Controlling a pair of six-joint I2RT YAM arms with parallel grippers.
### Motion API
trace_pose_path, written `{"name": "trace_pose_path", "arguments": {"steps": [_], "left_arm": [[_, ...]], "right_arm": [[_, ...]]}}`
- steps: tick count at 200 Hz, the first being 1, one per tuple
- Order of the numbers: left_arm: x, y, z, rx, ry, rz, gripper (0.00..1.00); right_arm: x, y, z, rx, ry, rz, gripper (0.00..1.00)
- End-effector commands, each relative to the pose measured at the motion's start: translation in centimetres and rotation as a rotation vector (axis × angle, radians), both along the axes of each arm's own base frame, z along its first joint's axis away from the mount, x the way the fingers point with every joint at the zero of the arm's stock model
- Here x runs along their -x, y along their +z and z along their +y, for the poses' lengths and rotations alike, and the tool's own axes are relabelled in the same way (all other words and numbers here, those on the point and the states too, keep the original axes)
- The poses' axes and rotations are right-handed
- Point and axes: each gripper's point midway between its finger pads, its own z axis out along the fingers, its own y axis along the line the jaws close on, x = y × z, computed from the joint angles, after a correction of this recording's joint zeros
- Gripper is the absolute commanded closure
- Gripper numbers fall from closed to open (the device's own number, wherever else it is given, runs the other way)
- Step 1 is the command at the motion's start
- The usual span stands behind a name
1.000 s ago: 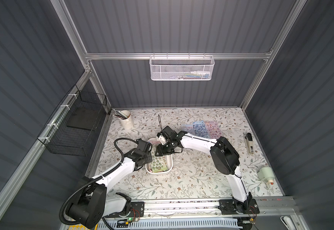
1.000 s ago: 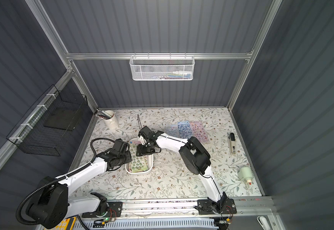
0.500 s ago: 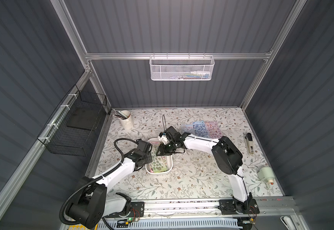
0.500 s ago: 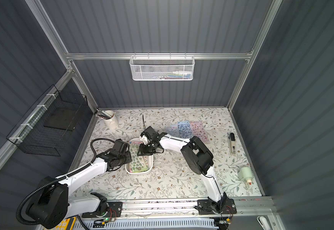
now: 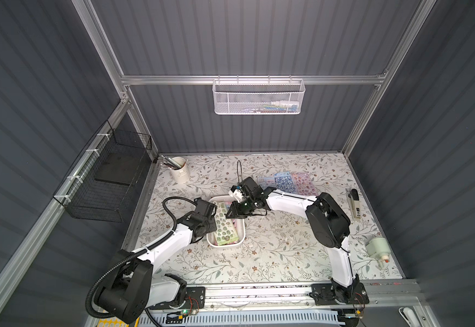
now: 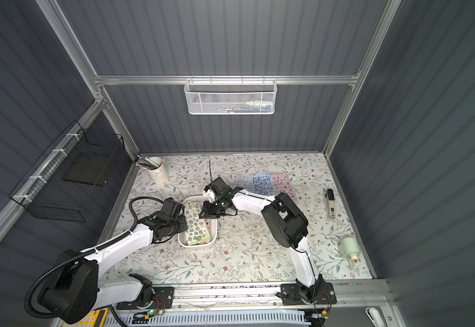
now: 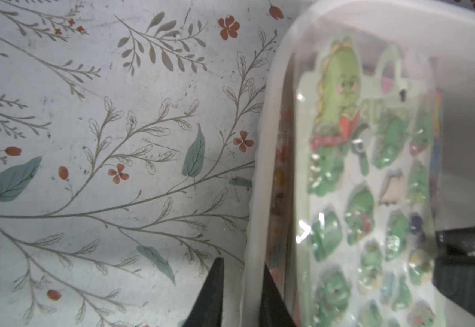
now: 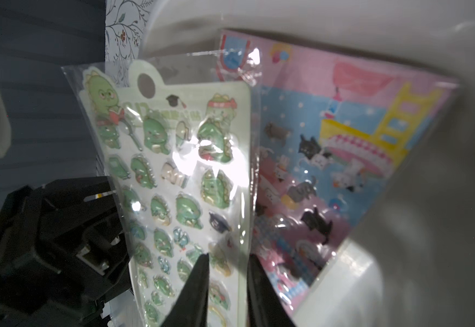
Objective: Take the stickers out of the storage box
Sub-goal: Move the storage box to the center of the board.
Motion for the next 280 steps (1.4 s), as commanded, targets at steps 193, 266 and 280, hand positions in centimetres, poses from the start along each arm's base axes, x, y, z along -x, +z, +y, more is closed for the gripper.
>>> {"name": "trace_pose_path", "arguments": {"steps": [193,266,280], "left_arm": [[0.1,0.0,0.8,-0.036,0.024,0.007,0.79],[0.7,0.6,1.6,-0.049,0.046,-0.003,0.80],[1.0,0.7,1.8,-0.047,0.054,0.000,0.82]], "right_arm": [[-0.6,7.7,-2.2,-0.196,-0.021,-0.087,0.91],[-3.4,13.8,-8.2,-0.237,-0.141,-0.189,0.91],[-4.0,14.3,-9.6,-0.237,-0.163,-0.189,0.90]]}}
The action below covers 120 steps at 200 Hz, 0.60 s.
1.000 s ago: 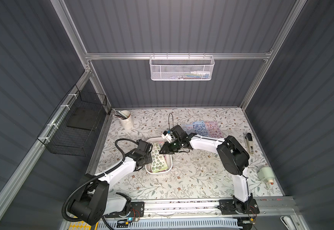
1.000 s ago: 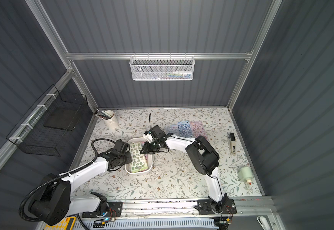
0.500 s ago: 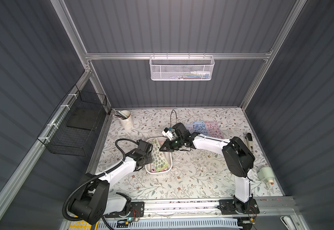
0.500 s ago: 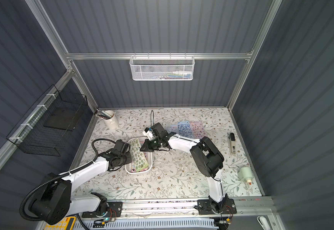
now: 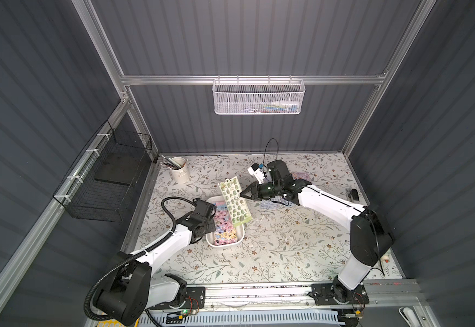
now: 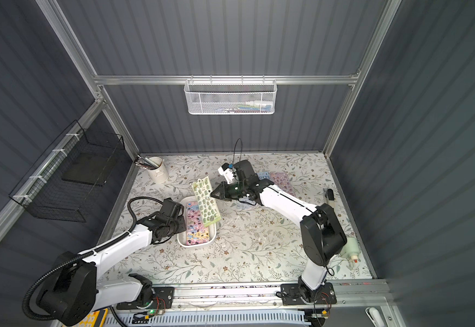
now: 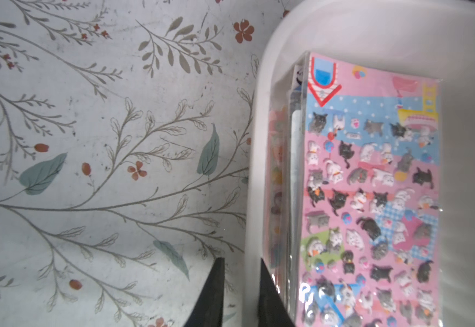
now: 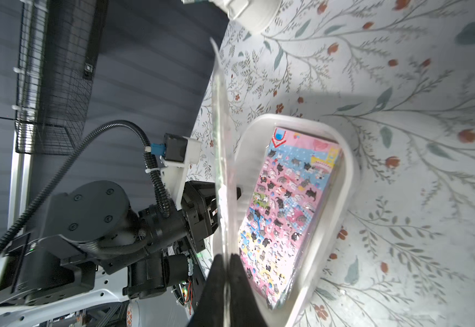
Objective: Take the stickers out of the storage box
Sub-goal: Move the storage box to the center of the board, then place the sticker at the center of the board.
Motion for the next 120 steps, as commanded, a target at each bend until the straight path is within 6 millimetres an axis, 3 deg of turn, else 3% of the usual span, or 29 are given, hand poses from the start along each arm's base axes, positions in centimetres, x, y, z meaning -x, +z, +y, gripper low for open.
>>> {"name": "trace_pose_path", "arguments": {"steps": [1,52,120], "left_arm": [[0.7,0.2,0.9,-0.016,0.034,0.007,0.82],[1.2,1.1,1.7,-0.027,0.058,-0.006,0.85],[1.3,1.2,2.2,-0.050,0.065,-0.004,0.90]], "right_arm": [[-0.6,0.2,-2.3,0.017,-0.030,0.003,0.90],[-4.2,-0.6,-6.5,0.011,-0.147,0.053,0.90],[-9.1,-5.5,-6.9,0.055,-0.228,0.152,0.92]]}}
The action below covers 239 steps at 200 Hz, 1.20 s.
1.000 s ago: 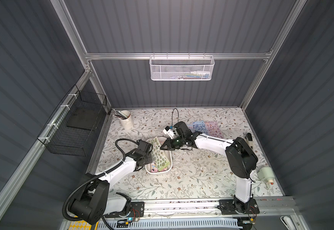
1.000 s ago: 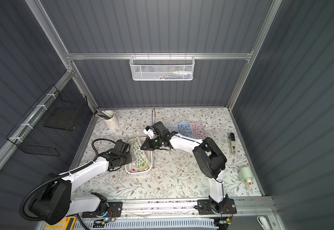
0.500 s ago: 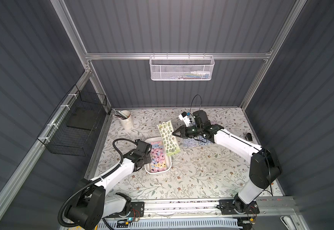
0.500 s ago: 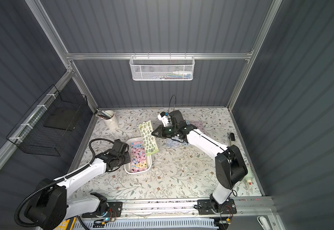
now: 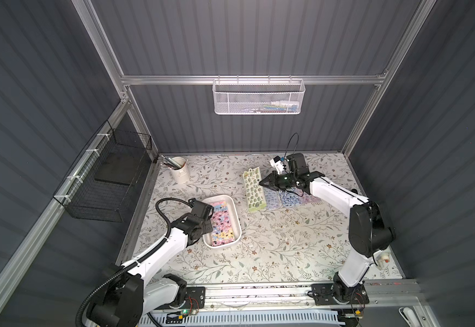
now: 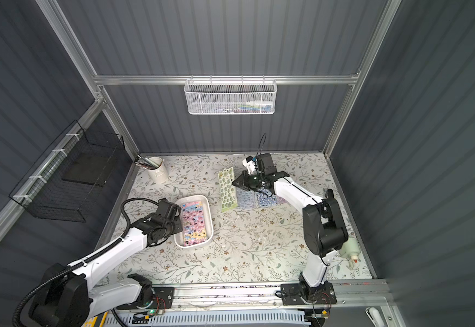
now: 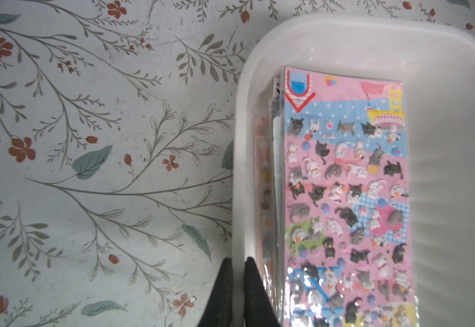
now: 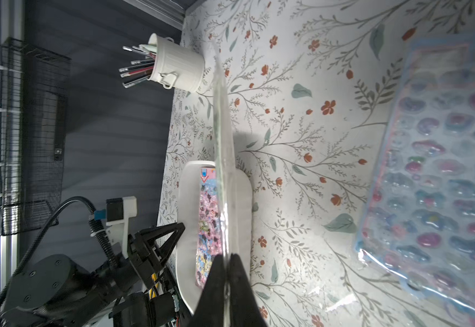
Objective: Take the stickers out of the storage box
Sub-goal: Place the sticker at the center of the board.
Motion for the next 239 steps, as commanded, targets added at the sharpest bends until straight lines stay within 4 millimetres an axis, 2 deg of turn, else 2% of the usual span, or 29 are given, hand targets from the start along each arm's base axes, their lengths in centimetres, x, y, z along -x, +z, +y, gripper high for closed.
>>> {"name": "trace_pose_path", "arguments": {"steps": [1,52,98,199,239], "left_arm": [[0.5,-0.1,0.9,-0.030,0.023,0.018,0.90],[0.7,-0.2,1.3,-0.033,0.033,0.014,0.91],[0.7,-0.2,1.9,-0.049,0.050,0.005,0.92],[0.6,0.0,1.9,-0.050,0.045,0.003,0.92],[0.6,-0.1,1.8,-0.051,0.044,0.004,0.92]], "right_arm": [[-1.5,-1.0,0.2,0.005,-0.021,0.027,0.92],[-3.4,-5.2,0.8,0.026,-0.059,0.105,0.92],[-4.3,-7.9,1.2,0.056,-0.086,0.142,0.92],[-5.7,-11.7,1.4,0.103,-0.099,0.195,0.88],[-5.7,-13.0,0.7,0.166,-0.099,0.208,0.83]]}}
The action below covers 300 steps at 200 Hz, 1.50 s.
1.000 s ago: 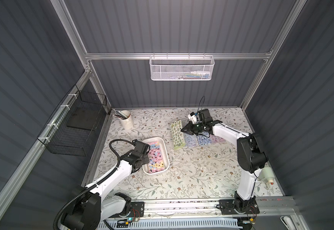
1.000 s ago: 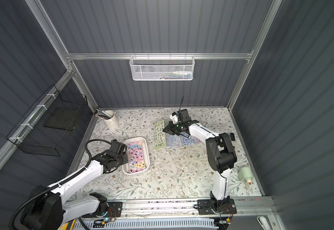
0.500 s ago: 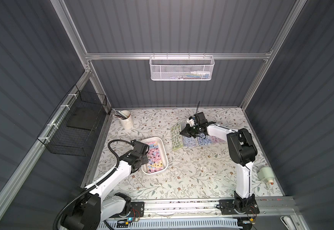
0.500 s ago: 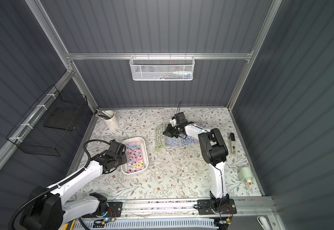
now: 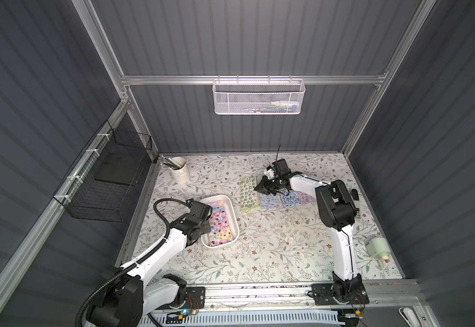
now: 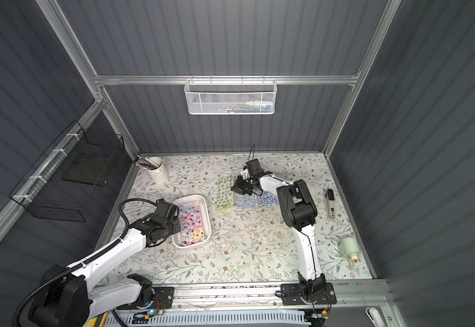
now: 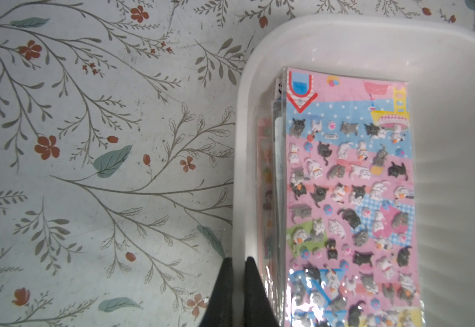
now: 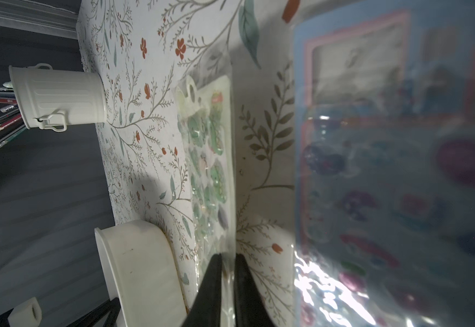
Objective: Take the stickers out of the storage box
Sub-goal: Place the sticker at the center of the board, then pick up the storage box at the center of the board.
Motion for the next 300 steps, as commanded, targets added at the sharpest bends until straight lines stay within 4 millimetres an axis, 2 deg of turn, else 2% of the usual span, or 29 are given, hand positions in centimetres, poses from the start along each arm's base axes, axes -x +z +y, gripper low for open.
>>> {"name": "trace_pose_path", "arguments": {"steps": [1,29,57,91,142,165,184,204,228,245,271,293,300], "left_arm": [[0.5,-0.1,0.9,-0.027,0.017,0.008,0.92],[0.5,-0.2,0.8,-0.028,0.015,0.011,0.92],[0.4,-0.2,0.8,-0.030,0.013,0.011,0.92],[0.2,-0.3,0.7,-0.033,0.007,0.013,0.85],[-0.5,-0.8,-0.1,-0.010,-0.005,0.020,0.81],[-0.8,-1.1,-0.3,-0.010,-0.007,0.028,0.83],[-1.0,-1.4,-0.4,-0.012,-0.006,0.033,0.90],[-1.3,-1.3,-0.6,-0.008,-0.005,0.035,1.00],[-1.5,-0.7,-0.7,-0.002,-0.003,0.028,1.00],[-1.7,-0.1,-0.8,0.007,0.000,0.012,1.00],[-2.1,0.8,-1.6,0.057,0.003,-0.013,1.00],[-2.4,1.6,-2.1,0.086,0.004,-0.026,1.00],[-2.5,1.9,-2.2,0.091,0.002,-0.031,1.00]], "right_arm": [[0.2,-0.9,-0.5,0.053,0.008,0.010,0.83],[0.1,-1.3,-1.0,0.094,0.009,0.013,0.75],[0.0,-0.8,-1.3,0.104,0.007,0.001,0.70],[-0.1,1.4,-1.4,0.100,0.010,-0.045,0.63],[0.7,5.6,-1.5,0.079,0.028,-0.118,0.61],[1.9,7.1,-1.3,0.084,0.058,-0.144,0.59],[3.1,8.0,-1.1,0.109,0.085,-0.171,0.59],[4.5,8.4,-1.1,0.131,0.102,-0.190,0.59],[7.1,8.3,-1.0,0.176,0.153,-0.178,0.59],[8.9,8.5,-0.2,0.216,0.201,-0.189,0.57],[11.8,8.8,2.1,0.230,0.268,-0.203,0.53],[13.7,9.4,4.0,0.254,0.334,-0.237,0.45],[13.7,9.4,4.1,0.295,0.329,-0.257,0.43]]}}
